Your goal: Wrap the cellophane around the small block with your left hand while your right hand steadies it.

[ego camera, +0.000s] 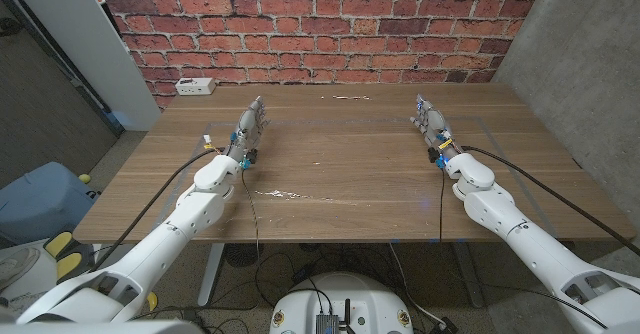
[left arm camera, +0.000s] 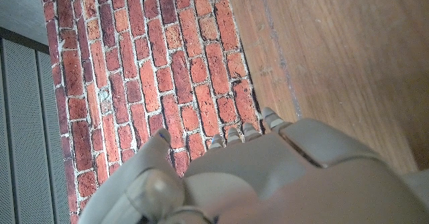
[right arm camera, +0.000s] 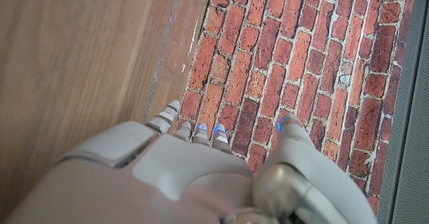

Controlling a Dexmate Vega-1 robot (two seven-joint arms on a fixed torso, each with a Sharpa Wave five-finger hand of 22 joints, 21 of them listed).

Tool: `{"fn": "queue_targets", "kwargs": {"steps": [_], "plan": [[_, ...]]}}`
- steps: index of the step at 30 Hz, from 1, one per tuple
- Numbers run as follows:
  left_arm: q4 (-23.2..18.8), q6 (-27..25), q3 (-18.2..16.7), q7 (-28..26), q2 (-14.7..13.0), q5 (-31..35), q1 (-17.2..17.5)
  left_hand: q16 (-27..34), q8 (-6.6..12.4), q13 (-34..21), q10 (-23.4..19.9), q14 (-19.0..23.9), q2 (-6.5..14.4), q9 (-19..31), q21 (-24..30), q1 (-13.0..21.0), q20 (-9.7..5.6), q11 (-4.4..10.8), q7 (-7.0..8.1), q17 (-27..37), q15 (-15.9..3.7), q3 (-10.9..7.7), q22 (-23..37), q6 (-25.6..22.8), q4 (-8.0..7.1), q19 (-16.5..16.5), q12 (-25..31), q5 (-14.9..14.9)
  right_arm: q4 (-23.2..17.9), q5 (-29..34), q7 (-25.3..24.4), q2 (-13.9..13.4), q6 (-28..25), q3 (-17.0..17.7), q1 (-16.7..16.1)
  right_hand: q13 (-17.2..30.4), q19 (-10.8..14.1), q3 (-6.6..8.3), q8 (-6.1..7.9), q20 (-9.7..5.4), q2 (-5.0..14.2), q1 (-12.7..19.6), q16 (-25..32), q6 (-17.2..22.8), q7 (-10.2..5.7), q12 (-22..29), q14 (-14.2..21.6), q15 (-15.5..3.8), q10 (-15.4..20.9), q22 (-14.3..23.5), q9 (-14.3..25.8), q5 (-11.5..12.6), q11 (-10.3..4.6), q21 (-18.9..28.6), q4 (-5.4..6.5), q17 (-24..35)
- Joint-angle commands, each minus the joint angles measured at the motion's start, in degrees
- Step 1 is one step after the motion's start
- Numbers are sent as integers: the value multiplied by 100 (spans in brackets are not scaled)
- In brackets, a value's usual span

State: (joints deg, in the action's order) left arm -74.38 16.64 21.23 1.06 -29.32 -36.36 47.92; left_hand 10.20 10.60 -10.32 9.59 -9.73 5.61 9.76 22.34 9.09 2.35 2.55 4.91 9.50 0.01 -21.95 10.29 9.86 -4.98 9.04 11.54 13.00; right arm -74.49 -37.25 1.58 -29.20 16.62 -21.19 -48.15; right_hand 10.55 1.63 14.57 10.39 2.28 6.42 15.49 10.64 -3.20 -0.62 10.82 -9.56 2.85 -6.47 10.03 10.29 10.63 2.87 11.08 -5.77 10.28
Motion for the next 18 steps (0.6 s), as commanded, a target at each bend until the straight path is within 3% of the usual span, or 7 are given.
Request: {"fn": "queue_targets", "kwargs": {"steps": [1, 7, 16, 18], "plan": [[-262, -147, 84, -498, -171, 454, 27, 50, 50, -9, 417, -386, -11, 13, 6, 83, 107, -11, 64, 23, 85, -31, 18, 153, 33, 7, 47, 33, 31, -18, -9, 21, -31, -2, 1, 23, -24, 41, 32, 53, -1, 70, 32, -54, -15, 40, -108, 28, -47, 11, 13, 34, 15, 32, -7, 11], [-714, -534, 190, -1207, -426, 1140, 97, 73, 100, -11, 215, -237, -14, 20, -18, 131, 313, -23, 69, 24, 134, -35, 23, -98, 89, -45, 102, 22, 73, -32, 0, 39, -23, -2, 2, 23, -20, 44, 36, 67, 4, 77, 33, -43, -16, 48, -104, 54, -26, 11, 13, 32, 51, 34, -15, 11], [-1370, -1365, 378, -2093, -720, 2168, 120, 87, 123, -14, 16, -86, -24, 21, -60, 199, 408, -15, 78, 24, 120, -46, 28, -318, 167, -49, 145, 0, 111, -49, -3, 62, 18, 11, -19, 24, -19, 47, 46, 77, 10, 87, 34, -15, -18, 50, -99, 60, -17, 12, 14, 29, 52, 35, -25, 12], [-1532, -1619, 402, -2284, -759, 2351, 140, 106, 118, -17, -71, 78, -52, 22, -81, 262, 567, 11, 113, 28, 237, -51, 33, -447, 246, -93, 147, -29, 117, -52, -10, 66, 28, 16, -27, 24, -20, 48, 48, 76, 13, 89, 35, -10, -16, 50, -98, 61, -17, 12, 14, 28, 55, 34, -27, 12]]}}
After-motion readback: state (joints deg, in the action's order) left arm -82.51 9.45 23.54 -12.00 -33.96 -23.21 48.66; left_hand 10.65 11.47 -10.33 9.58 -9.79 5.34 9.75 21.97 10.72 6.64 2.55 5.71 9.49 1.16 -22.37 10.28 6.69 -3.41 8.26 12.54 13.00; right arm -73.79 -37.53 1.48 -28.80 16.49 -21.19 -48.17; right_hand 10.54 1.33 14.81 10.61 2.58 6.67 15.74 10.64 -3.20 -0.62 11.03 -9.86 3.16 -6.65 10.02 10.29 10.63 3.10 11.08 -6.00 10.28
